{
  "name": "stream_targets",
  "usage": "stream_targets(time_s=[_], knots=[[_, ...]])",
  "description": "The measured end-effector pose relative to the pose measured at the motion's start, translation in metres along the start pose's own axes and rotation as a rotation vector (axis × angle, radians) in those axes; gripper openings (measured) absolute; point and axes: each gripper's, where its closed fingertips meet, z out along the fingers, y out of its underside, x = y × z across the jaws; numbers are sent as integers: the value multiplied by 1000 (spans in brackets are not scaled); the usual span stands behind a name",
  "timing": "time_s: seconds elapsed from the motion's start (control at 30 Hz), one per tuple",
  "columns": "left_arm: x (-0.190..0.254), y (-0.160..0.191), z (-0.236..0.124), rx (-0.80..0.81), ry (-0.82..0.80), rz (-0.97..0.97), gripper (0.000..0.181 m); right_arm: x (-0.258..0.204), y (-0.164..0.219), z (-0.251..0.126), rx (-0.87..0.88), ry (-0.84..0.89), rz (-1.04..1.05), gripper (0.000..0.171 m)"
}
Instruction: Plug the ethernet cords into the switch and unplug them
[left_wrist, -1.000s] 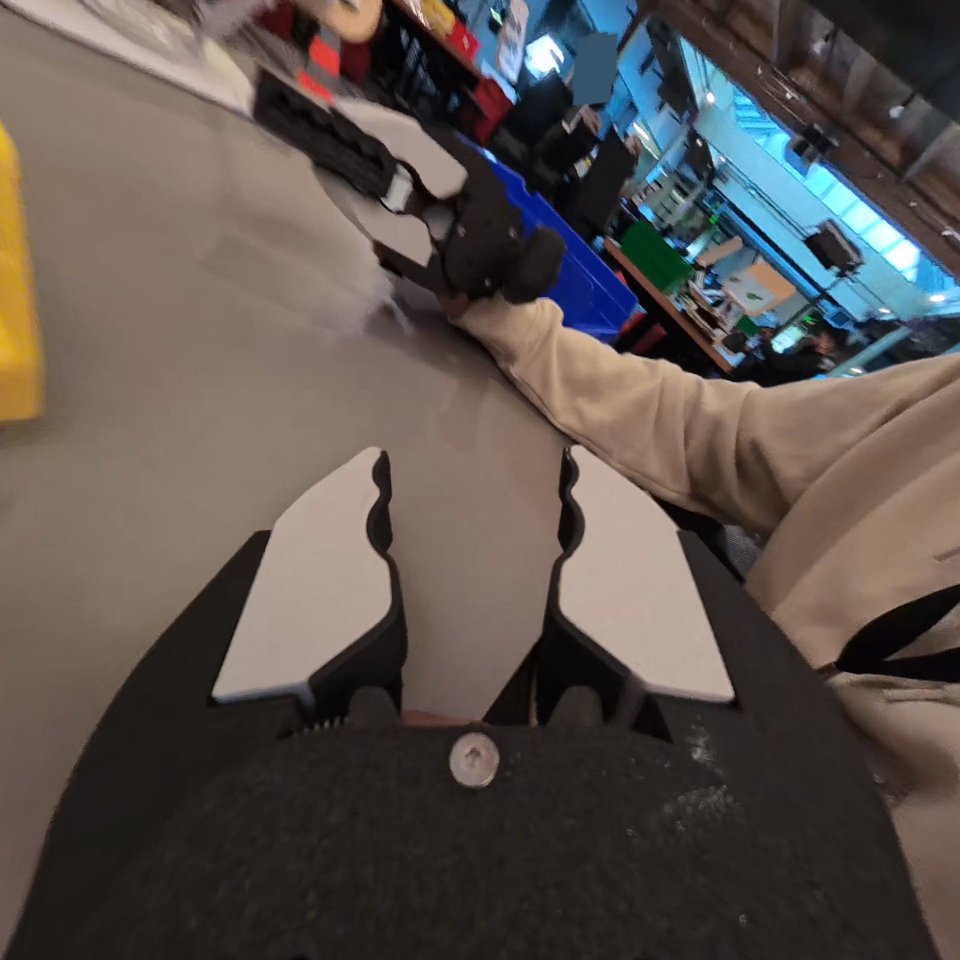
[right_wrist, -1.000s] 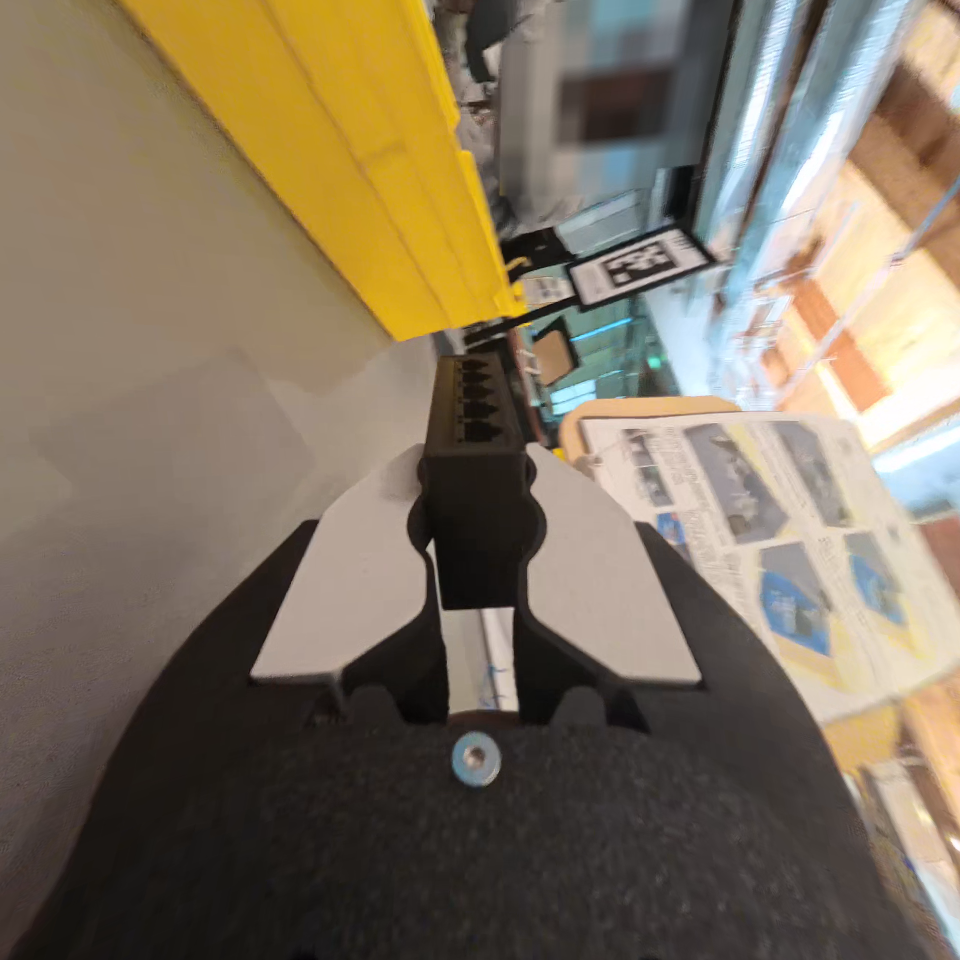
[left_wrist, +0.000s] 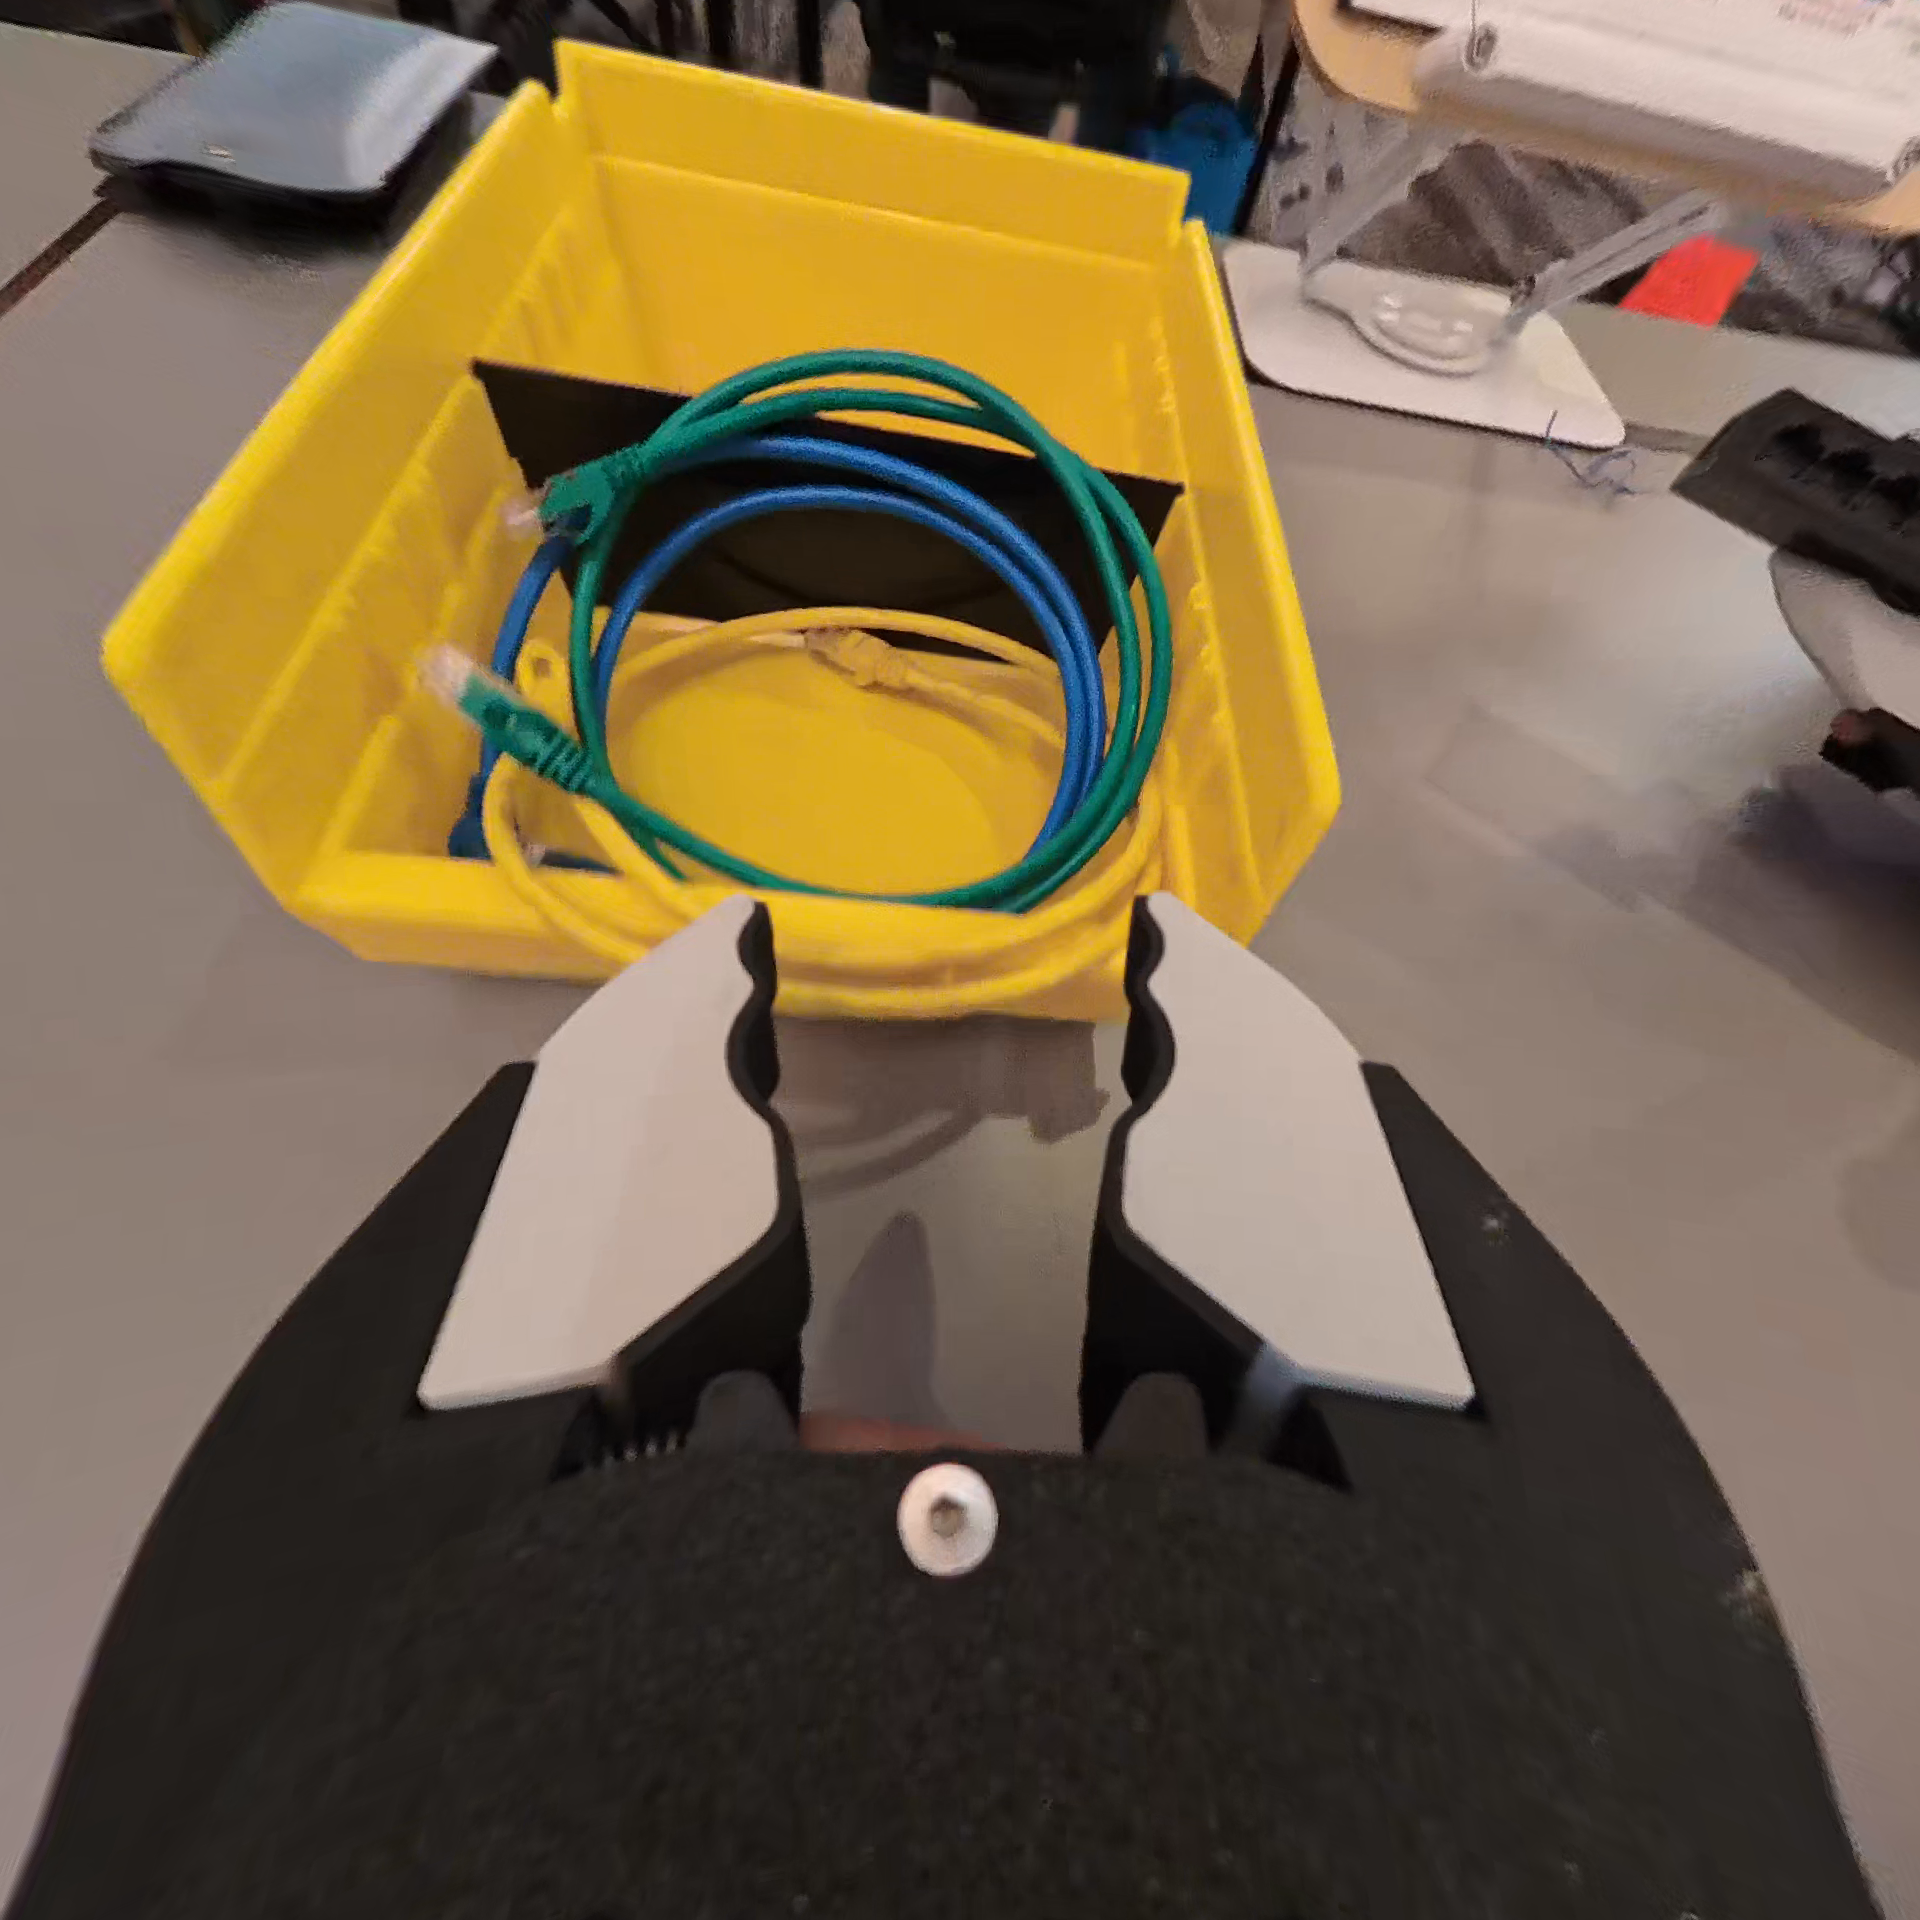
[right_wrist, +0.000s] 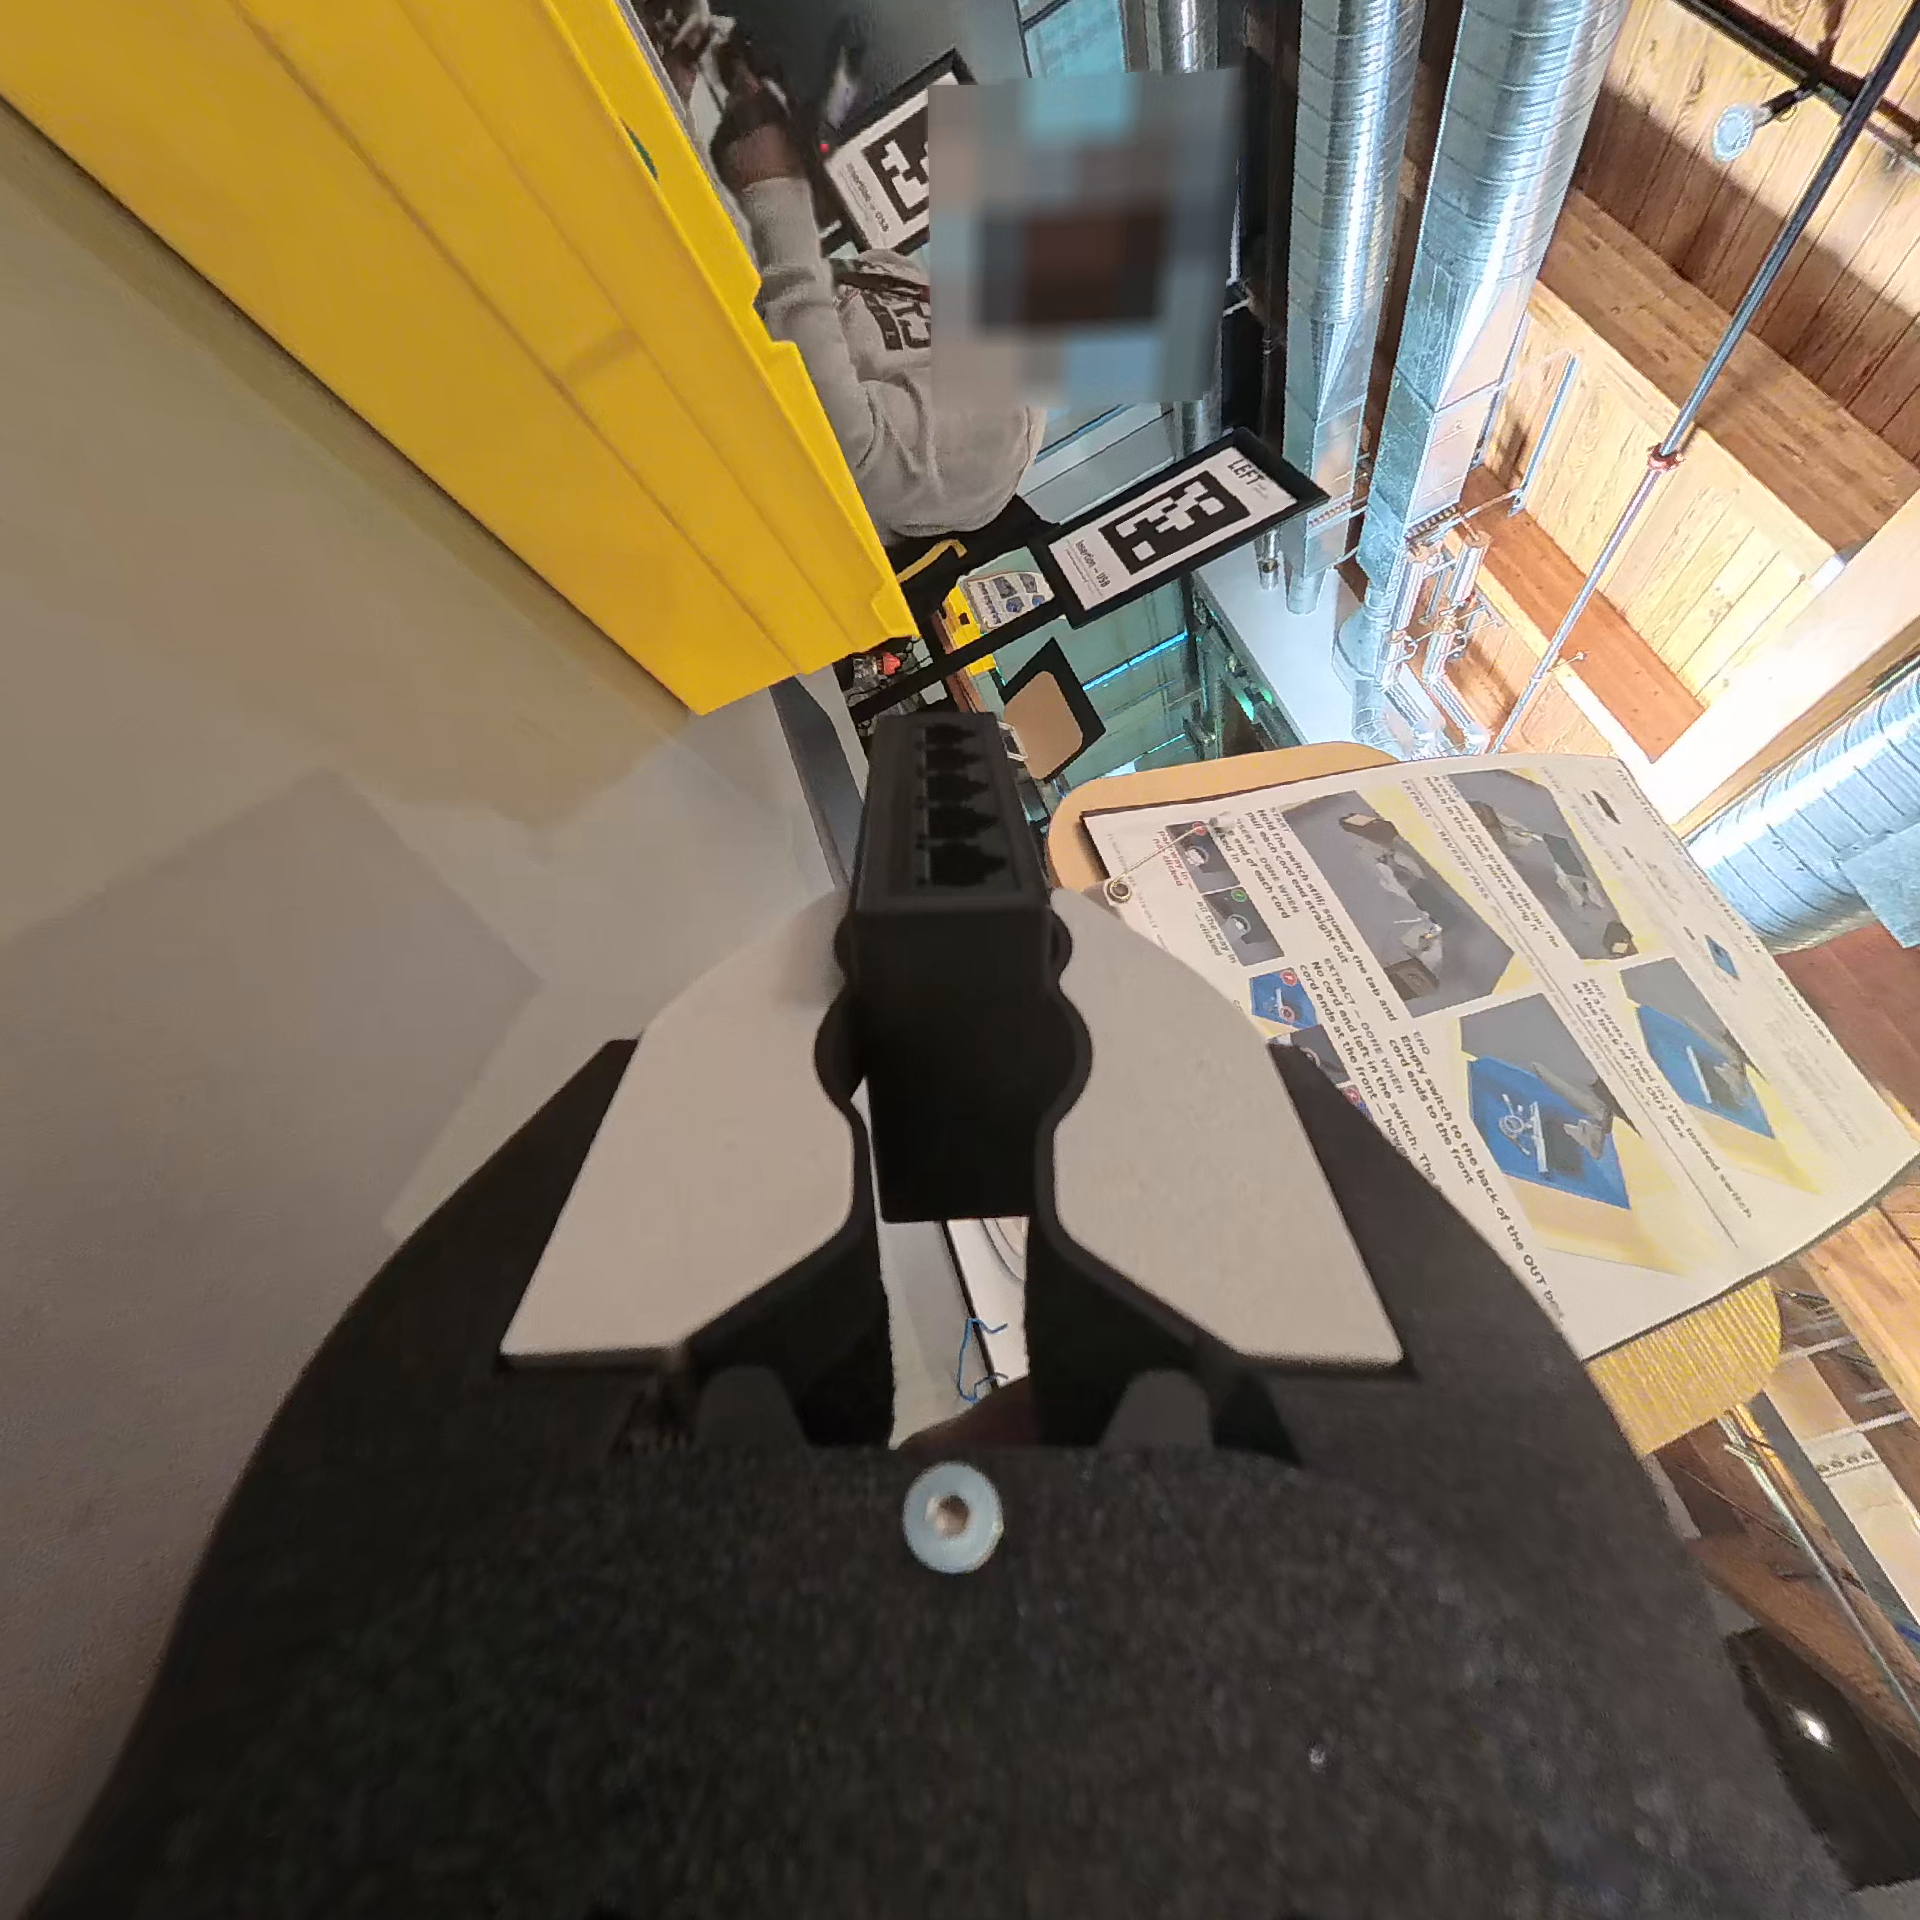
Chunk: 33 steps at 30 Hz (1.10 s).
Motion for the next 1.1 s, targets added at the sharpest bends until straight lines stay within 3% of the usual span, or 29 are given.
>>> stream_targets(time_s=[0.2,0.47,0.53,0.6,0.67,0.8,0.9,1.1], knots=[[-13,-35,37,-139,31,235,66,2,2,-2,-5,0,27,29],[-81,-64,112,-433,-128,652,64,-2,3,-3,-12,-15,11,29],[-87,-58,126,-526,-113,717,51,-3,3,-3,-13,-19,9,29],[-93,-52,135,-592,-116,796,10,-3,3,-3,-14,-20,9,29],[-95,-59,134,-597,-154,883,9,-3,3,-3,-15,-23,12,29],[-78,-99,110,-453,-159,813,10,-2,5,-3,-16,-21,29,29],[-59,-148,75,-259,-139,739,10,0,6,-2,-19,-17,40,29],[7,-234,-17,182,134,324,9,5,9,-3,-28,-2,70,29]])
